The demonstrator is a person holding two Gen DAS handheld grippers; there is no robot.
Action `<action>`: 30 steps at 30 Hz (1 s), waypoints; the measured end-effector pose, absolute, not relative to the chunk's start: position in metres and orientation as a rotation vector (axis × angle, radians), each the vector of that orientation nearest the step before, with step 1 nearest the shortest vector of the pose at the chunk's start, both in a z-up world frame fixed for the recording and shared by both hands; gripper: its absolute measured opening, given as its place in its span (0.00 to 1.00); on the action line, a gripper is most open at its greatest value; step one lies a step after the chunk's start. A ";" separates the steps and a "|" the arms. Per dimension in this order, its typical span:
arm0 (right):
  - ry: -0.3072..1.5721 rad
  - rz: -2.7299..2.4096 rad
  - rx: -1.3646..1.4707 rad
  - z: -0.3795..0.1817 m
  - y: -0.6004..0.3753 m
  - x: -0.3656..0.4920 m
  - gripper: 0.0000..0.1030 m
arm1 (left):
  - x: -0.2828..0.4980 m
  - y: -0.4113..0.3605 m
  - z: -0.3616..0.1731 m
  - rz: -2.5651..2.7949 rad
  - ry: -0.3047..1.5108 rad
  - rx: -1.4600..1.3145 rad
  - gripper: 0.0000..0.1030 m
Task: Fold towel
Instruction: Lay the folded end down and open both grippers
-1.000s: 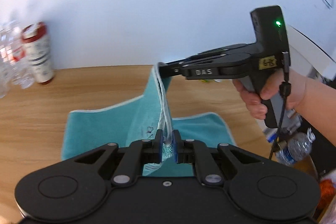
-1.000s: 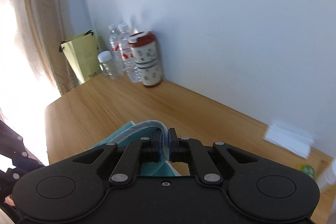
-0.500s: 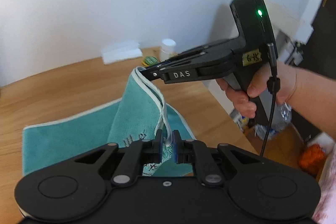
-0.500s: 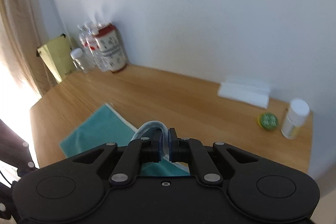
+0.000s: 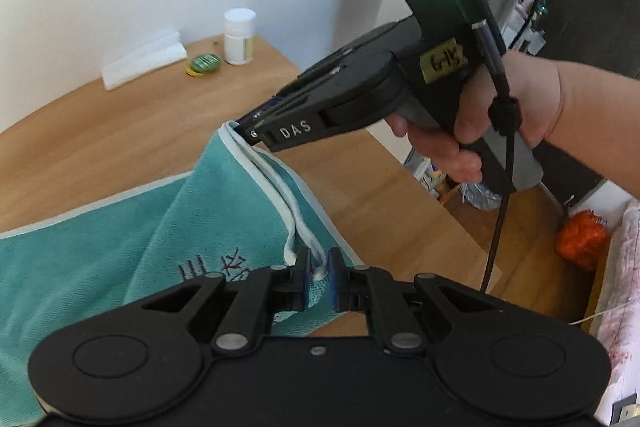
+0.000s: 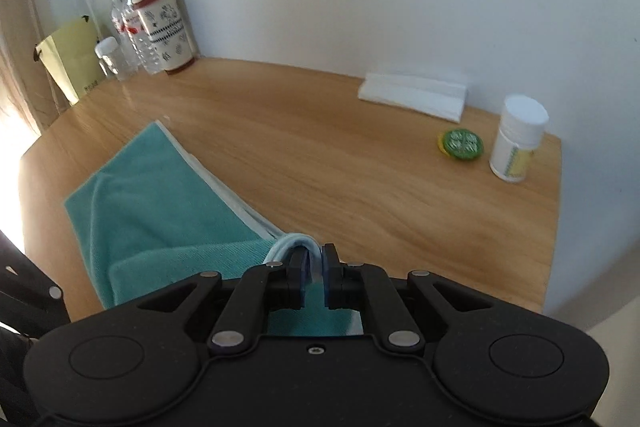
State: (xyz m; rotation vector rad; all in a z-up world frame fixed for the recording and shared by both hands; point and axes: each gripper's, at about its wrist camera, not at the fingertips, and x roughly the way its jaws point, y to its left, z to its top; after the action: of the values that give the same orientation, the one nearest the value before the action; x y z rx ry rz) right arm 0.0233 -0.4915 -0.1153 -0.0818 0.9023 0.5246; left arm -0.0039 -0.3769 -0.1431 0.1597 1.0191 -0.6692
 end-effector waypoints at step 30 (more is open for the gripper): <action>1.117 0.268 0.459 -0.121 -0.480 -0.101 0.32 | 0.065 -0.231 -0.131 -0.514 0.884 0.346 0.51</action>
State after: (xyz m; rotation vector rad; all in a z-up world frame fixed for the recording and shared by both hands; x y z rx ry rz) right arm -0.1014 -0.4797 -0.1205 0.4590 1.1175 0.2683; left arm 0.0647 -0.2307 -0.1310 0.3456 0.8835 -0.5140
